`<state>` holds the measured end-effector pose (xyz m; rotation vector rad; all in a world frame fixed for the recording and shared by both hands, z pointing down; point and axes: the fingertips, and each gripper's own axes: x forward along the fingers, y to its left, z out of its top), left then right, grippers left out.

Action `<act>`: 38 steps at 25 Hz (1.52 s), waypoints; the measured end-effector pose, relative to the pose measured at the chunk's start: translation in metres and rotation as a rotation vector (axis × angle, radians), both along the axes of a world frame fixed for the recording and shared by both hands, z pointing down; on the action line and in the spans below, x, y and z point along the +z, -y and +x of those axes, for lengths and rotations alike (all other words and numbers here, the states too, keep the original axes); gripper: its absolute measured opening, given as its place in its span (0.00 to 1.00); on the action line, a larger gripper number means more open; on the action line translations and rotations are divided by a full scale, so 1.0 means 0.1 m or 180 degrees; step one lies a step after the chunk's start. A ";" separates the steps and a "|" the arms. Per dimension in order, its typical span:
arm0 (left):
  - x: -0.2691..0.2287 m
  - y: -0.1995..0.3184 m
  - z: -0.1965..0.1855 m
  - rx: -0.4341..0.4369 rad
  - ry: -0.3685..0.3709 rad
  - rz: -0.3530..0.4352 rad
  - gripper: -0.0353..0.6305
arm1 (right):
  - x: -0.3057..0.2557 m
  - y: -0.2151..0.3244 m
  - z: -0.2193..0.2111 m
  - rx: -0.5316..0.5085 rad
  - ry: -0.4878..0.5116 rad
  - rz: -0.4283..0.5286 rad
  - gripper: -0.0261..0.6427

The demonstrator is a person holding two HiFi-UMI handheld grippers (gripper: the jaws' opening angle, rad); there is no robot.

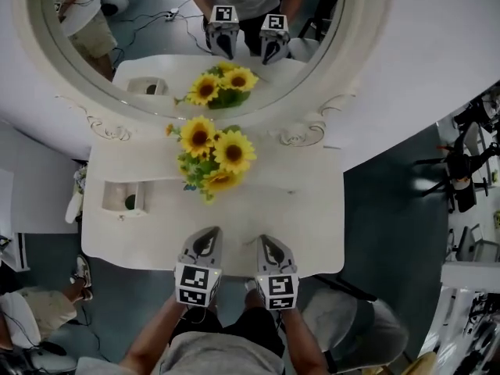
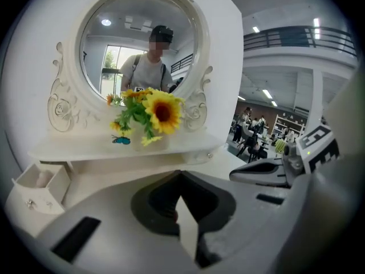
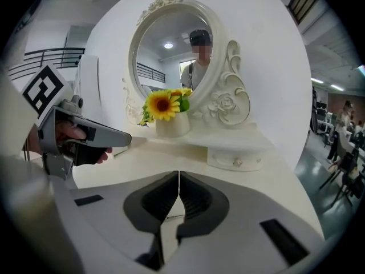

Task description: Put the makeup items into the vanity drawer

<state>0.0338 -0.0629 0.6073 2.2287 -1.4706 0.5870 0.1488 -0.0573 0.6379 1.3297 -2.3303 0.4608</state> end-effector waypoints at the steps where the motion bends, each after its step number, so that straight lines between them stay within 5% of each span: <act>1: 0.05 -0.01 0.00 -0.0002 0.0004 -0.0029 0.05 | 0.07 -0.02 -0.01 -0.0024 -0.0008 -0.0025 0.07; 11: 0.41 -0.09 0.00 -0.0036 0.0023 -0.0235 0.05 | 0.50 -0.15 -0.07 -0.0202 -0.0090 -0.0248 0.08; 13: 0.43 -0.10 0.01 -0.0041 0.0019 -0.0252 0.05 | 0.57 -0.18 -0.10 -0.0332 -0.0101 -0.0335 0.28; 21: 0.48 -0.09 0.04 -0.0060 0.0003 -0.0290 0.05 | 0.77 -0.17 -0.16 -0.0520 -0.0317 -0.0383 0.61; 38: 0.58 -0.02 -0.04 -0.0122 -0.0001 -0.0364 0.05 | 1.01 -0.08 -0.14 -0.0661 -0.0552 -0.0685 0.64</act>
